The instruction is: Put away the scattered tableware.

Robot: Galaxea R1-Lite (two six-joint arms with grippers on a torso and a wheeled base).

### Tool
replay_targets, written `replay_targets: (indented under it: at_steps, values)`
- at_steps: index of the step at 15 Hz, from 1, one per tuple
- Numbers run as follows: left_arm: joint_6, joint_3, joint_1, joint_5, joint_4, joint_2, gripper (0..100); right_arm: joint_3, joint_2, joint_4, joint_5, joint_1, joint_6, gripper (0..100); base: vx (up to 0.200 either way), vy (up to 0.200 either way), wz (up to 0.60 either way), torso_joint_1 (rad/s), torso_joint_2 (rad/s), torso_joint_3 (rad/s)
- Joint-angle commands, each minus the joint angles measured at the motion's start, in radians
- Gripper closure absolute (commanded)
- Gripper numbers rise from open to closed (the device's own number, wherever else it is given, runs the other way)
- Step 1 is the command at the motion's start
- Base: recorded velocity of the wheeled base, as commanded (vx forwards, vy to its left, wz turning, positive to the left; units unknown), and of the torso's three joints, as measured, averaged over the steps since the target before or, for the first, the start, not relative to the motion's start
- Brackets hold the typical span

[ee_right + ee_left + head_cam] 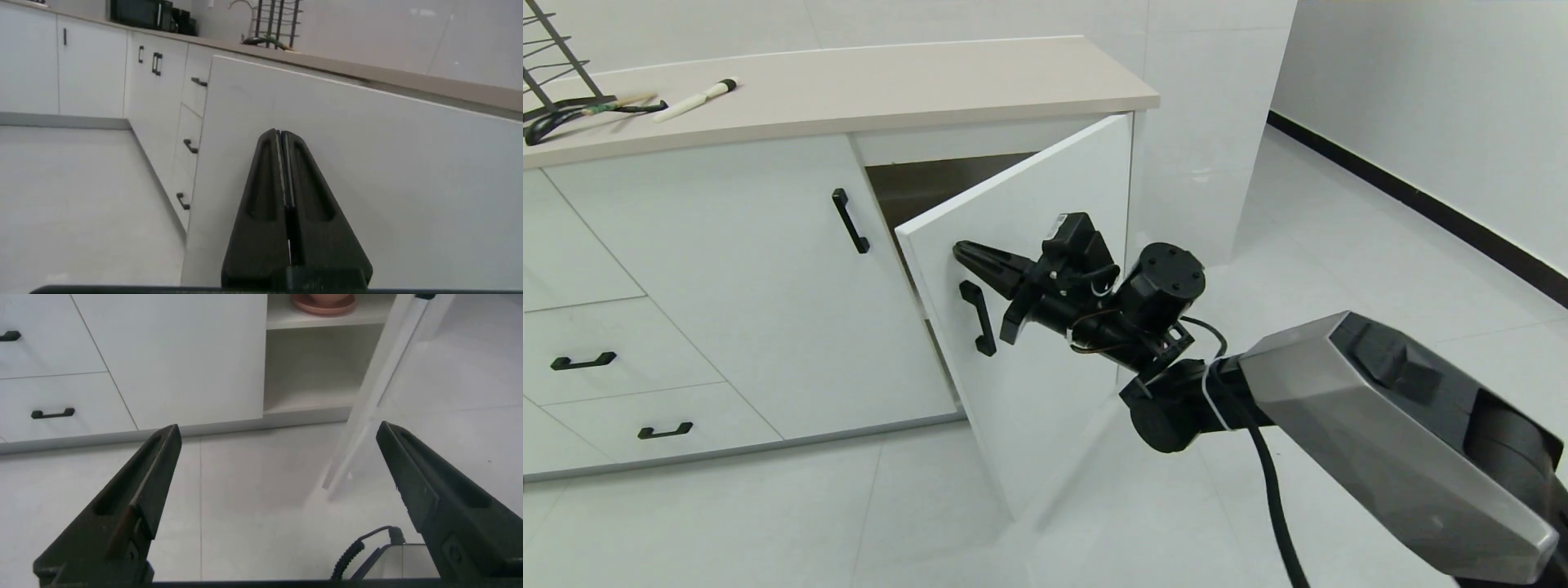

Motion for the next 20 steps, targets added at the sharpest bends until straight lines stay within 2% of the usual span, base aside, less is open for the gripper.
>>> replay_targets:
  at_steps: [1, 2, 3, 5, 6, 7, 11, 12, 13, 15, 17, 20]
  values:
    - [-0.001, 0.000, 0.000, 0.000, 0.000, 0.000, 0, -0.064, 0.077, 0.000, 0.001, 0.004, 0.001, 100, 0.000, 0.000, 0.00, 0.000, 0.00, 0.000]
    - [-0.001, 0.000, 0.000, 0.000, 0.000, 0.000, 0, -0.132, 0.114, 0.001, -0.019, -0.002, 0.003, 100, 0.000, 0.000, 0.00, 0.000, 0.00, 0.000]
    - [-0.001, 0.000, 0.000, 0.000, 0.000, 0.000, 0, -0.144, 0.119, 0.001, -0.034, -0.008, 0.003, 100, 0.000, 0.000, 0.00, 0.000, 0.00, 0.000]
    - [-0.001, 0.000, 0.000, 0.000, 0.000, 0.000, 0, -0.139, 0.079, -0.010, -0.057, -0.025, 0.007, 100, 0.000, 0.000, 0.00, 0.000, 0.00, 0.000]
    - [-0.001, 0.000, 0.000, 0.000, 0.000, 0.000, 0, -0.093, 0.036, -0.034, -0.056, -0.030, 0.020, 100, 0.000, 0.000, 0.00, 0.000, 0.00, 0.000]
    - [-0.001, 0.000, 0.000, 0.000, 0.000, 0.000, 0, 0.013, -0.036, -0.054, -0.056, -0.030, 0.026, 100, 0.000, 0.000, 0.00, 0.000, 0.00, 0.000]
    - [-0.001, 0.000, 0.000, 0.000, 0.000, 0.000, 0, 0.715, -0.484, -0.059, -0.056, -0.057, 0.026, 100, 0.000, 0.000, 0.00, 0.000, 0.00, 0.000]
    - [-0.001, 0.000, 0.001, 0.000, 0.000, 0.000, 0, 0.853, -0.584, -0.059, -0.056, -0.079, 0.024, 100, 0.000, 0.000, 0.00, 0.000, 0.00, 0.000]
    - [-0.001, 0.000, 0.000, 0.000, 0.000, 0.000, 0, 1.102, -0.805, -0.059, -0.054, -0.140, 0.021, 100, 0.000, 0.000, 0.00, 0.000, 0.00, 0.000]
    - [-0.001, 0.000, 0.000, 0.000, 0.000, 0.000, 0, 1.356, -1.081, -0.054, -0.036, -0.327, 0.015, 100, 0.000, 0.000, 0.00, 0.000, 0.00, 0.000]
    - [-0.001, 0.000, 0.000, 0.000, 0.000, 0.000, 0, 1.536, -1.323, -0.049, -0.010, -0.499, 0.015, 100, 0.000, 0.000, 0.00, 0.000, 0.00, 0.000]
    - [0.001, 0.000, 0.000, 0.000, 0.000, 0.000, 0, 1.700, -1.607, -0.020, -0.010, -0.648, 0.015, 100, 0.000, 0.133, 0.00, 0.000, 0.00, 0.003]
